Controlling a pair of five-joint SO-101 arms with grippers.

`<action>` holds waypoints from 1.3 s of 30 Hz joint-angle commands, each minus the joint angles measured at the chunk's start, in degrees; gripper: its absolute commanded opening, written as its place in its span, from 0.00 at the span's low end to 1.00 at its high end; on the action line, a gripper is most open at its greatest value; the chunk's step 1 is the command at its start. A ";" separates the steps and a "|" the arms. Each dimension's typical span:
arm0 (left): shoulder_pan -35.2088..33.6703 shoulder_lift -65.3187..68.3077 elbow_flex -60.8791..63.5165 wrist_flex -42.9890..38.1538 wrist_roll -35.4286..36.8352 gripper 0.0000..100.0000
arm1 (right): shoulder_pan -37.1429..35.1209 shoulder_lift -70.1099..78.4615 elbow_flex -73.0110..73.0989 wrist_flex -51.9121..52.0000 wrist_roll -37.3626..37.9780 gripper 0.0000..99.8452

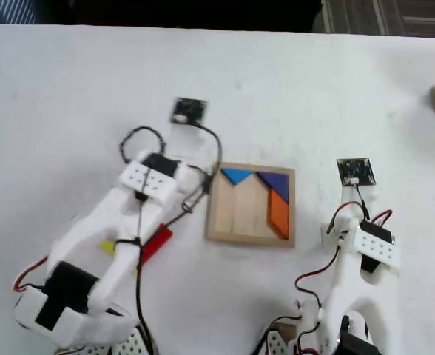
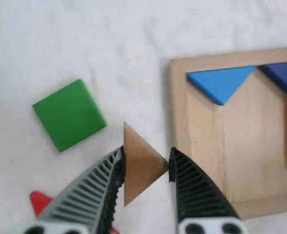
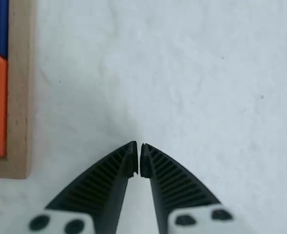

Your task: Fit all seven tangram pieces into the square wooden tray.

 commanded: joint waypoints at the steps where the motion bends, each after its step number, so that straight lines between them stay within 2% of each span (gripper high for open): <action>1: 6.11 -2.95 -0.26 -5.36 -7.74 0.03 | -0.40 -1.71 -0.18 1.01 0.53 0.02; 4: 10.59 -2.86 0.97 -9.67 -13.19 0.03 | -0.40 -1.71 -0.18 0.92 0.53 0.02; 10: 18.86 -2.86 4.75 -15.65 -19.60 0.03 | -0.40 -1.71 -0.18 0.92 0.53 0.02; 13: 19.38 -2.86 6.59 -16.09 -23.91 0.03 | -0.40 -1.71 -0.18 0.92 0.53 0.02; 16: 18.95 -2.86 6.86 -16.00 -26.46 0.08 | -0.40 -1.71 -0.18 0.92 0.53 0.02; 22: 18.24 -2.95 9.14 -16.00 -26.46 0.22 | -0.40 -1.71 -0.18 0.92 0.53 0.02; 28: 18.15 -3.47 9.67 -15.56 -26.37 0.23 | -0.40 -1.71 -0.18 0.92 0.53 0.02; 31: 18.15 -3.47 9.23 -13.01 -22.51 0.23 | -0.40 -1.71 -0.18 0.92 0.53 0.02; 35: 18.15 -3.56 9.14 -8.79 -10.81 0.23 | -0.40 -1.71 -0.18 0.92 0.53 0.02; 37: 18.15 -3.56 9.14 -6.95 -6.42 0.19 | -0.40 -1.71 -0.18 0.92 0.53 0.02; 39: 17.71 -3.56 8.88 -6.68 -5.89 0.11 | -0.40 -1.71 -0.18 0.92 0.53 0.02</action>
